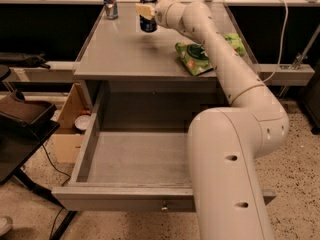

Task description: Place pepsi can into top drawer

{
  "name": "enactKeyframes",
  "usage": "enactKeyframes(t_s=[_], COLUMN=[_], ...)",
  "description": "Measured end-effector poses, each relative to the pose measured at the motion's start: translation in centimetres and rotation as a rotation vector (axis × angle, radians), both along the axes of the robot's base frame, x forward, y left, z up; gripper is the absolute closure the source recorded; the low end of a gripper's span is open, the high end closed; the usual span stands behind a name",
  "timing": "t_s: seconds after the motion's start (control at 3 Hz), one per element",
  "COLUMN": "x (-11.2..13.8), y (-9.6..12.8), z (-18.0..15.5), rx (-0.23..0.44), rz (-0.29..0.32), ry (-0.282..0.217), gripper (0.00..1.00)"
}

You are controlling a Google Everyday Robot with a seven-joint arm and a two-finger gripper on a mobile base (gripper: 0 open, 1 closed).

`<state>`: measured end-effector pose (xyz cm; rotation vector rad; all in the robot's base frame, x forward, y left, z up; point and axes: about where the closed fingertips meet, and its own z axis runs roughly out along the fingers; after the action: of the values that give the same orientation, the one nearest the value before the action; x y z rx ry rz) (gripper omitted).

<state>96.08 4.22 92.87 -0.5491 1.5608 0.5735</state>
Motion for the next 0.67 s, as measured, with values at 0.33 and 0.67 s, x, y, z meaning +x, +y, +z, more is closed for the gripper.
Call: enactKeyframes(t_s=[0.33, 0.67], x=[-2.1, -7.3], y=[-2.4, -5.6], z=[4.2, 9.1], rx=[0.014, 0.01], rz=[0.011, 0.046], ry=[-0.068, -0.154], gripper=[1.0, 1.0])
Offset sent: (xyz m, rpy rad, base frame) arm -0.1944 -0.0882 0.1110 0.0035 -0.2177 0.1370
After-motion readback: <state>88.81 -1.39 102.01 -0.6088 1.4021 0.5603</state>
